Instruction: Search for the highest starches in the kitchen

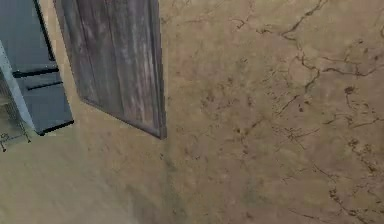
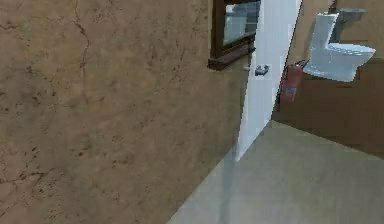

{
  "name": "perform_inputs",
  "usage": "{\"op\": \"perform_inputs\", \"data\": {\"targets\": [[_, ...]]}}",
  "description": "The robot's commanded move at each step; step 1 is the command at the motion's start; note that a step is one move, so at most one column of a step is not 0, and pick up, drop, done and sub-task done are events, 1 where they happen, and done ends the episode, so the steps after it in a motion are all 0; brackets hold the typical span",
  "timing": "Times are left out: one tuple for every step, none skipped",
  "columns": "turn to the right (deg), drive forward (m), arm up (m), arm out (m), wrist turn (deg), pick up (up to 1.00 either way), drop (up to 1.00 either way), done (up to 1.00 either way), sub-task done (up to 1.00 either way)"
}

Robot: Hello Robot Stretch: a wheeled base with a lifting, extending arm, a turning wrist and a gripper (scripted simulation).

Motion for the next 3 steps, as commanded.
{"op": "perform_inputs", "data": {"targets": [[-45.0,0.00,0.00,0.00,0.0,0.00,0.00,0.00,0.00],[0.0,1.00,0.00,0.00,0.0,0.00,0.00,0.00,0.00],[0.0,0.45,0.00,0.00,0.0,0.00,0.00,0.00,0.00]]}}
